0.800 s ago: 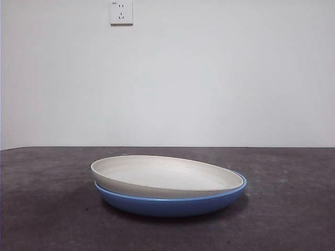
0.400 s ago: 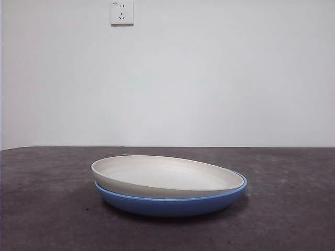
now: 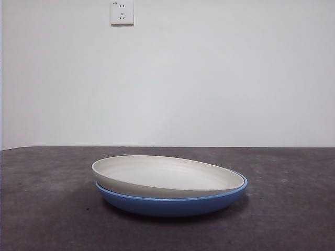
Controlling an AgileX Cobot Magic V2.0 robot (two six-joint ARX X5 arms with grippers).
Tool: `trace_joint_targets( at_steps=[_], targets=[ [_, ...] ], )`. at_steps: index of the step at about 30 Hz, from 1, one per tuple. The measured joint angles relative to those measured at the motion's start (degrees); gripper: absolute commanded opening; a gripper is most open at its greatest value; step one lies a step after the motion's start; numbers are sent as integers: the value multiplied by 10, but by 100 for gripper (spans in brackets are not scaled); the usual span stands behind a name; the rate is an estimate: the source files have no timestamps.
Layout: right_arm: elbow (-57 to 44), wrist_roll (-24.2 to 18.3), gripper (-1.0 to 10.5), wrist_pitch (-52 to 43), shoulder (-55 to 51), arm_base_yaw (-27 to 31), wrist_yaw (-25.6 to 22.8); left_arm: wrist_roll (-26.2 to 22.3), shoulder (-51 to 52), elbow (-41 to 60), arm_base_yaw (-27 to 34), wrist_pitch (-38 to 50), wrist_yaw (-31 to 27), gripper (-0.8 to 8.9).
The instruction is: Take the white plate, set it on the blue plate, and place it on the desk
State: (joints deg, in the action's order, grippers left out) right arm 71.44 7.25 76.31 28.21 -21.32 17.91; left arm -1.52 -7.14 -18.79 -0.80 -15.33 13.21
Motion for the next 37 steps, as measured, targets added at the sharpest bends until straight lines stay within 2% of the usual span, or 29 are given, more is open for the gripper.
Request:
trace_joint_targets(
  at_steps=[3, 6, 12, 15, 37],
  targets=[
    [0, 0, 19, 0, 0, 0, 0, 14, 17, 79, 12, 60, -3, 20],
    [0, 0, 19, 0, 0, 0, 0, 21, 21, 119, 14, 64, -25, 20],
    [0, 0, 19, 0, 0, 0, 0, 31, 24, 155, 14, 71, -110, 20],
    [0, 0, 19, 0, 0, 0, 0, 34, 30, 169, 14, 61, -127, 20],
    [0, 0, 19, 0, 0, 0, 0, 35, 69, 169, 14, 50, -133, 20]
  ],
)
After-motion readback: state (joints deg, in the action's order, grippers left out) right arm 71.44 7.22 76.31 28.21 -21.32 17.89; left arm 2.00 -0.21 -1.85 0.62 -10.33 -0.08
